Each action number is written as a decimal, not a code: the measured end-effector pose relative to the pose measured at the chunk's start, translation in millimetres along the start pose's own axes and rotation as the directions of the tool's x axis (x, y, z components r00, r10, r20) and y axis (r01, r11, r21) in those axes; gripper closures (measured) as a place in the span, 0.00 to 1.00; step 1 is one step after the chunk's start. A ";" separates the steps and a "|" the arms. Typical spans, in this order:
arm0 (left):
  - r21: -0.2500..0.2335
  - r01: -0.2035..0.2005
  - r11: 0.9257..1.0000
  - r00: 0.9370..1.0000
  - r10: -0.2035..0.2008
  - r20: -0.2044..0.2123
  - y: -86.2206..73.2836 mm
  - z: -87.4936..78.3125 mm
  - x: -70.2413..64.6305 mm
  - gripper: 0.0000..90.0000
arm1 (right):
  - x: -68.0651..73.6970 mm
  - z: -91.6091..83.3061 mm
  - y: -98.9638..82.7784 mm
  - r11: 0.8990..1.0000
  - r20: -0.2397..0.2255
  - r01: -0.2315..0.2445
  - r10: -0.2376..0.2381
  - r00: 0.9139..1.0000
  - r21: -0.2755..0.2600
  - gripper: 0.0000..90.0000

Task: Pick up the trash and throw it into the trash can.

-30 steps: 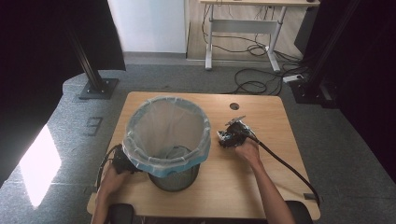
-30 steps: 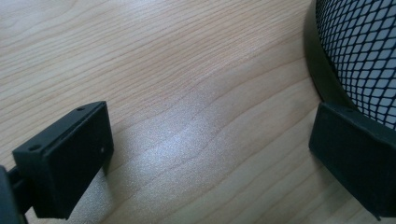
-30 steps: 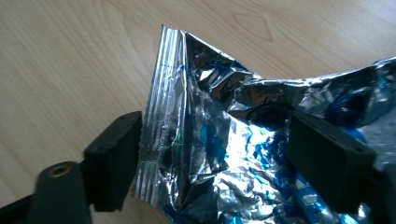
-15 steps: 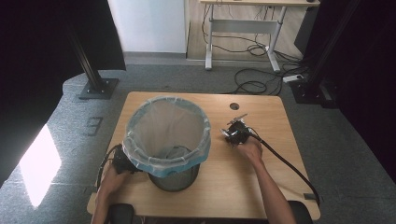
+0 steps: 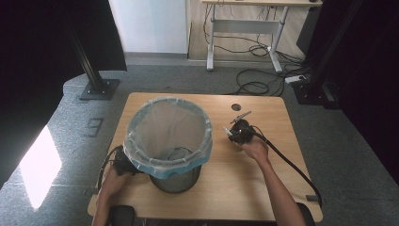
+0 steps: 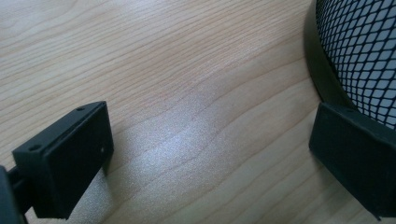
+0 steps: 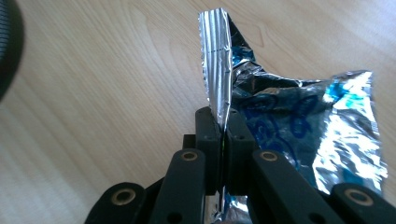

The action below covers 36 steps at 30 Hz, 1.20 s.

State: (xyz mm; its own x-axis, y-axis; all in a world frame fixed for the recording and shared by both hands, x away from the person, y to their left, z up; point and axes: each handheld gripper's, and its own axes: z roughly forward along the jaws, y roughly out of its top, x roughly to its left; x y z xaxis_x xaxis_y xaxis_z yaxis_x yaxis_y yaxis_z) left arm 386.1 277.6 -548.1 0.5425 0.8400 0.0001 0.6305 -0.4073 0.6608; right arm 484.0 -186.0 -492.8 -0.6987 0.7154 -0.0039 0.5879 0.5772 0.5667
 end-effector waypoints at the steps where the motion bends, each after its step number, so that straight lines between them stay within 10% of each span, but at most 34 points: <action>1: 0.000 0.000 1.000 1.000 0.000 0.000 0.0 0.0 0.0 0.00 | 0.7 -3.3 1.1 1.000 -0.002 0.002 -0.002 1.000 0.002 0.96; 36: 0.000 0.000 1.000 1.000 0.000 0.000 0.0 0.0 0.0 0.00 | 3.6 -100.2 40.1 0.988 -0.052 0.049 -0.057 0.997 -0.148 0.95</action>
State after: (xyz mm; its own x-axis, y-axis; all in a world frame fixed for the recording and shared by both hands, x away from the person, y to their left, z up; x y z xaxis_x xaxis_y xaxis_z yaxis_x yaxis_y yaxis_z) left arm 386.1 277.6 -548.1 0.5428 0.8399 -0.0002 0.6305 -0.4073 0.6607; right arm 464.2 -199.7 -387.6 -0.7515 0.6597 0.0070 0.4865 0.5470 0.6813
